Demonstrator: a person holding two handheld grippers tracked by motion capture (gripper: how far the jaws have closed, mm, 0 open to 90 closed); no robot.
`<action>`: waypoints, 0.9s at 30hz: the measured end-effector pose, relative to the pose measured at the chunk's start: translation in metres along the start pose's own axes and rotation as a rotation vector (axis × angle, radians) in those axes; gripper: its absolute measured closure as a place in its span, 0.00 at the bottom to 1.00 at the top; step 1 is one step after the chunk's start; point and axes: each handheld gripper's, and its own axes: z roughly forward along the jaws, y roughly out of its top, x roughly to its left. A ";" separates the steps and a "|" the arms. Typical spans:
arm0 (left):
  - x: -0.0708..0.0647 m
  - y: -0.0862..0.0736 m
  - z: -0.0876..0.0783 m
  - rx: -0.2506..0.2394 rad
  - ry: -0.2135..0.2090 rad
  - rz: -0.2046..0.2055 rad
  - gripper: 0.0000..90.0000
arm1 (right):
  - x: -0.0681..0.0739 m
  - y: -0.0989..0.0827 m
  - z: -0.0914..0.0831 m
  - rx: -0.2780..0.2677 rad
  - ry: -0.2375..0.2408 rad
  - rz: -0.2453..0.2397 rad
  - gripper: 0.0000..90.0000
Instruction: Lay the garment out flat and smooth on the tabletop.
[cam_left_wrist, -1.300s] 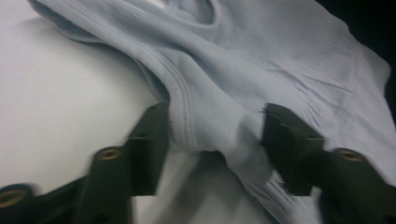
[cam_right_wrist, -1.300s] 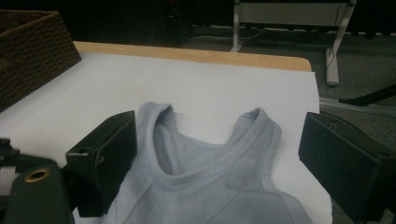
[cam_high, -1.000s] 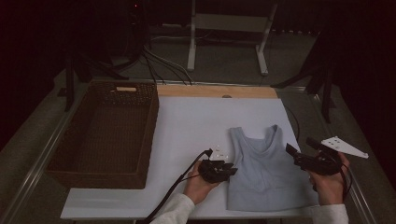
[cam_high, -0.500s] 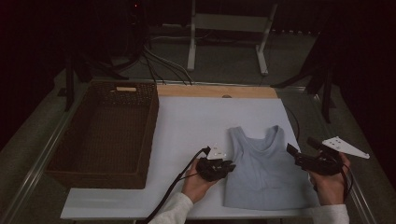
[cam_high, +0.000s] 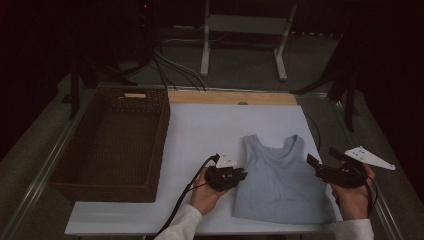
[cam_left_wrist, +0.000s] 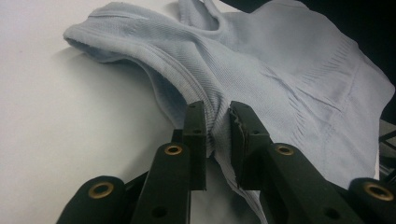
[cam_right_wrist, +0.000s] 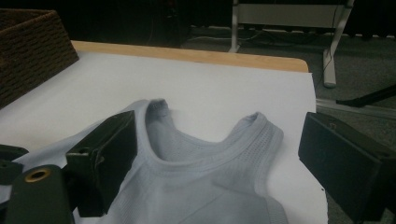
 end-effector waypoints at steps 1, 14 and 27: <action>0.001 0.000 -0.001 0.001 0.002 0.000 0.87 | 0.000 0.000 0.000 0.000 0.000 0.000 0.13; 0.009 0.000 -0.010 -0.008 0.032 -0.010 0.87 | 0.001 0.000 0.001 0.005 -0.002 -0.002 0.13; 0.018 -0.003 -0.018 -0.018 0.043 -0.034 0.87 | 0.001 0.000 0.000 0.004 -0.005 -0.003 0.13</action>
